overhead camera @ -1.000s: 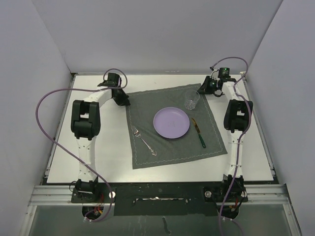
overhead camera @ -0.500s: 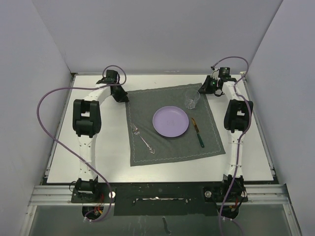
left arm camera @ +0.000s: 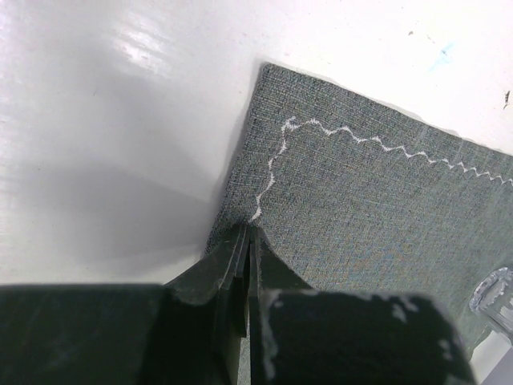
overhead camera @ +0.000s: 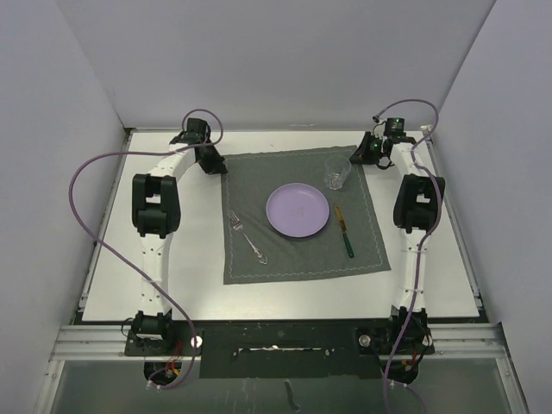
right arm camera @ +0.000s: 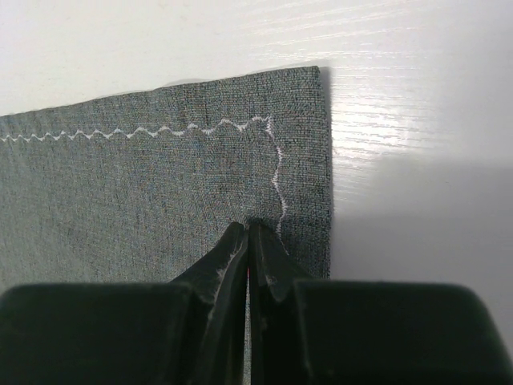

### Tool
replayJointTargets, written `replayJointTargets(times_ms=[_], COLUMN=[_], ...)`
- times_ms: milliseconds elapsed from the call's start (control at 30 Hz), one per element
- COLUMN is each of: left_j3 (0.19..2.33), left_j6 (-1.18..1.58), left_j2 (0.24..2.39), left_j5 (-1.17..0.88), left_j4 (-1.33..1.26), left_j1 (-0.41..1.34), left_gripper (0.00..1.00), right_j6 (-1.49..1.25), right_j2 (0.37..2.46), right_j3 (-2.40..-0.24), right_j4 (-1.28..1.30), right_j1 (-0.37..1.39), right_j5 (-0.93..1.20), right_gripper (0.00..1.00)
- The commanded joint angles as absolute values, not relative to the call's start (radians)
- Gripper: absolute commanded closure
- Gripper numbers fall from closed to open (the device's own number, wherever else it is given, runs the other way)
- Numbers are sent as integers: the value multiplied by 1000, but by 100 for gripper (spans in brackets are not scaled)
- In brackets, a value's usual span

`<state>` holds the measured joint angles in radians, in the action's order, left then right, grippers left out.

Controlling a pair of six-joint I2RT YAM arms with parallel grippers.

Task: Set the dinner table for one person
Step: Adjust the napkin at the center of the board.

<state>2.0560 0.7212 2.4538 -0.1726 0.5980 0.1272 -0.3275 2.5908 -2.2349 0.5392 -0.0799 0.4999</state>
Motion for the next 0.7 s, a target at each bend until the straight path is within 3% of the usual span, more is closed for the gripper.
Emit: replayJointTargets(times_ms=[0, 667], left_j3=[2115, 2387], left_j6=[689, 666], left_j2=[2532, 2682], left_j5=[-156, -207], left_j4=[629, 703], left_j1=[110, 109], left_gripper=[100, 100], right_j6=[-326, -333], right_j2=[2541, 2454], right_j3=[-2180, -2038], right_j4=[545, 505], right_j1=[-99, -104], right_j5=[391, 301], right_gripper=[100, 100])
